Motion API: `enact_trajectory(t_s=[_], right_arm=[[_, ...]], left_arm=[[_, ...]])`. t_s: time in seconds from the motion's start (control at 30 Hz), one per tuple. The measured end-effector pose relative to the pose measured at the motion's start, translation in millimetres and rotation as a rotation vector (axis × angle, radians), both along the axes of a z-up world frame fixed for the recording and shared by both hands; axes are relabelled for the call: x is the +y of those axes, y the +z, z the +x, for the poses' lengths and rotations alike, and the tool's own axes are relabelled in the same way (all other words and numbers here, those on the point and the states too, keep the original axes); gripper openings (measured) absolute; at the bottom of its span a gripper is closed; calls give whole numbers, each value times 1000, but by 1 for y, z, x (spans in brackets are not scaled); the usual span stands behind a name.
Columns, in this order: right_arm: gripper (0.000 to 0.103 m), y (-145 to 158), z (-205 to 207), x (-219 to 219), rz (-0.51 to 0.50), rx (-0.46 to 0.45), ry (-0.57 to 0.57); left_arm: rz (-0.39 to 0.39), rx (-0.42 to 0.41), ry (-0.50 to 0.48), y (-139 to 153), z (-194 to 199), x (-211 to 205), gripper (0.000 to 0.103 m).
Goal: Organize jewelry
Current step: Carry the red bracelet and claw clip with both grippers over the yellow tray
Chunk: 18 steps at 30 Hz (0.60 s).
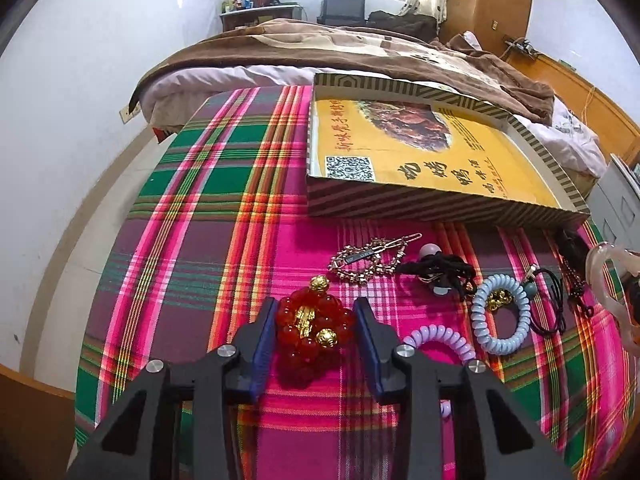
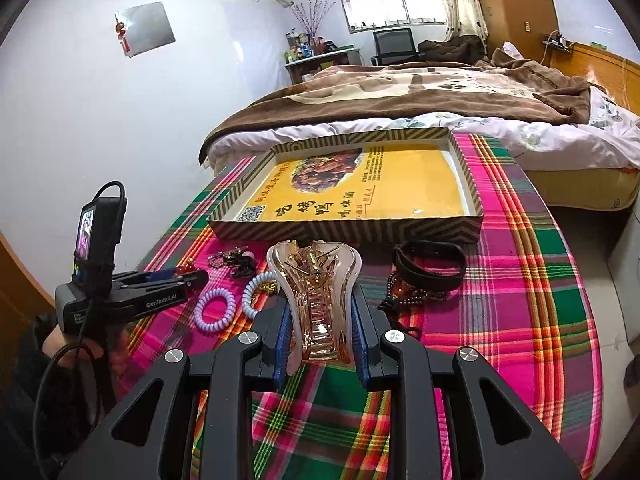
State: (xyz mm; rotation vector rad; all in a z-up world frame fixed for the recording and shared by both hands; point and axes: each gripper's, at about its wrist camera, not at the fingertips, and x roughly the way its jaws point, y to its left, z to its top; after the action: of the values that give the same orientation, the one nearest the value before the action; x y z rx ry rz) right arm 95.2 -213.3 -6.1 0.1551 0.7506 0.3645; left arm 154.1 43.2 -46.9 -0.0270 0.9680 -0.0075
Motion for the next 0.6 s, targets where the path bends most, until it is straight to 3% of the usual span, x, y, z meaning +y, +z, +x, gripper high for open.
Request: enact_trajectory(t_s=[0.27,0.6], right_arm=[[27,3,4,-2,-8,-6,-10],[27,11,10,-3,-11,-28,-20]], left_arm=[[-17,-21,-7,9,-4,3,27],[-24,-51,-16,24,-9,4,27]])
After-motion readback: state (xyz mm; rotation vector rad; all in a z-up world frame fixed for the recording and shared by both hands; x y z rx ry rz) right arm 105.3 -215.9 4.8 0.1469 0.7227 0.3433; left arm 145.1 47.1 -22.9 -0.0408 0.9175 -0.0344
